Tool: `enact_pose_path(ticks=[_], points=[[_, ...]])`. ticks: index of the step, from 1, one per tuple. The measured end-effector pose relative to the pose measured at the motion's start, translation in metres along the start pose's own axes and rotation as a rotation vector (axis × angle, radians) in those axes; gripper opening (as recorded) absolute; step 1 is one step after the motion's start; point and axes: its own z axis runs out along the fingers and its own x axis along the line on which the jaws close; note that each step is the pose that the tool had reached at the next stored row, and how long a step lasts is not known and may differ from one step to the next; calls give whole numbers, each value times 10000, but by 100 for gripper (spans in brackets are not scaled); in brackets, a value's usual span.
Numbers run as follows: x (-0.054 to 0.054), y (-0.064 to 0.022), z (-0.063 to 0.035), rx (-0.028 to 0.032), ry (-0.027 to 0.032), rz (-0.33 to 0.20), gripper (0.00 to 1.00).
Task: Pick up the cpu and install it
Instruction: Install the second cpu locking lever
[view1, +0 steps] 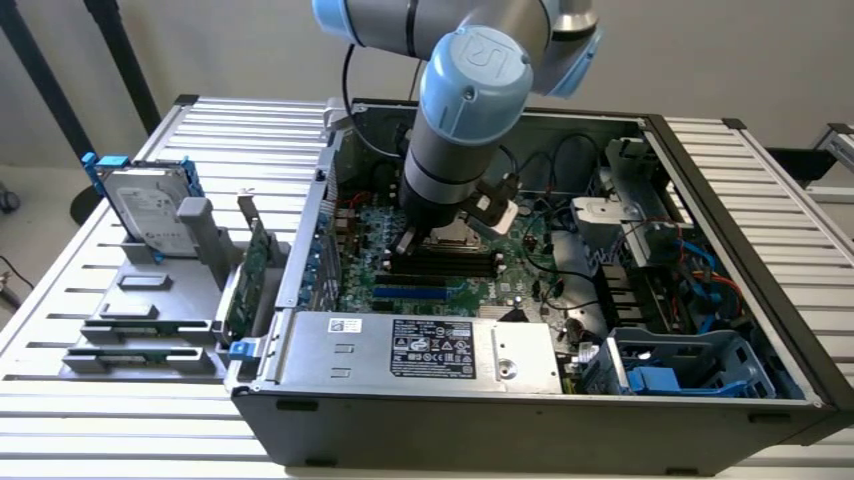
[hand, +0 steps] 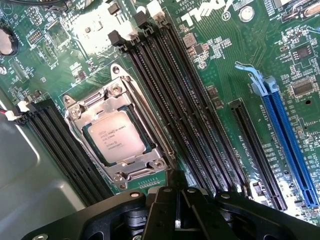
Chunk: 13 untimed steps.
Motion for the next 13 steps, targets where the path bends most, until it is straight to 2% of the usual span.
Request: enact_pose_path(ticks=[8,13], points=[[12,-10,20,-11,-39,-28,11],[18,-16,37,-37,-91,-38,11]])
